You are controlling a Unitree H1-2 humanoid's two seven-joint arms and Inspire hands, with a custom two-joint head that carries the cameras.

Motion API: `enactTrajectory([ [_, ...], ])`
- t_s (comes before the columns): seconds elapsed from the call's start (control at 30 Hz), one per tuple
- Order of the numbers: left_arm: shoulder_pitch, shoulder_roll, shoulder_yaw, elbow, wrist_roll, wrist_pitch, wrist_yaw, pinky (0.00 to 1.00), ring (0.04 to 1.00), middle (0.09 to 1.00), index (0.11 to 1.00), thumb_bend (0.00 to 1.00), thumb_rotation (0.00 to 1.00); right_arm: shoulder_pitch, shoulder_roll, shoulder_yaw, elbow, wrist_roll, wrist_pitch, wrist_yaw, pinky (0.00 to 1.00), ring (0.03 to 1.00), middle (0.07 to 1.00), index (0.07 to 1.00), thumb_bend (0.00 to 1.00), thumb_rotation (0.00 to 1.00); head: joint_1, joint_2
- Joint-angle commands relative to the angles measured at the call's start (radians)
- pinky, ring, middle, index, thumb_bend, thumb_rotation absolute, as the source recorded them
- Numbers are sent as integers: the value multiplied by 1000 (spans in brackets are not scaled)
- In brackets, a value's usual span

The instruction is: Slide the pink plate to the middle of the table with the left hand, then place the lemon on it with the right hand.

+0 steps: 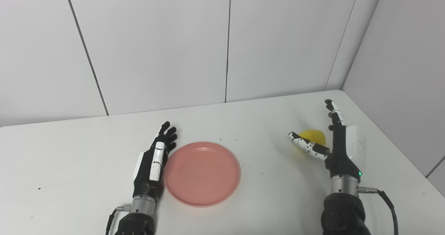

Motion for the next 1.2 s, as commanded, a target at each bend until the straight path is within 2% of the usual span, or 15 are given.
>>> enactTrajectory([
  [0.0, 62, 54, 13, 58, 5, -20, -11, 899, 910, 911, 910, 638, 1000, -20, -18, -10, -4, -11, 14, -28, 702, 837, 885, 882, 801, 345, 0, 1],
  [0.3, 51, 104, 6, 86, 23, -70, -8, 881, 904, 908, 905, 666, 1000, -29, -33, 6, 32, -58, 39, -41, 709, 841, 898, 884, 823, 283, -88, -13],
  [0.7, 45, 116, 2, 105, 27, -97, -4, 880, 894, 905, 907, 662, 1000, -56, -91, 22, 74, -84, 104, -1, 694, 826, 890, 886, 844, 266, -67, 0],
  [1.17, 59, 117, -2, 73, 34, -83, -4, 875, 896, 903, 901, 646, 1000, -111, -128, 60, 217, -48, 103, -8, 666, 803, 871, 862, 872, 200, -68, 10],
])
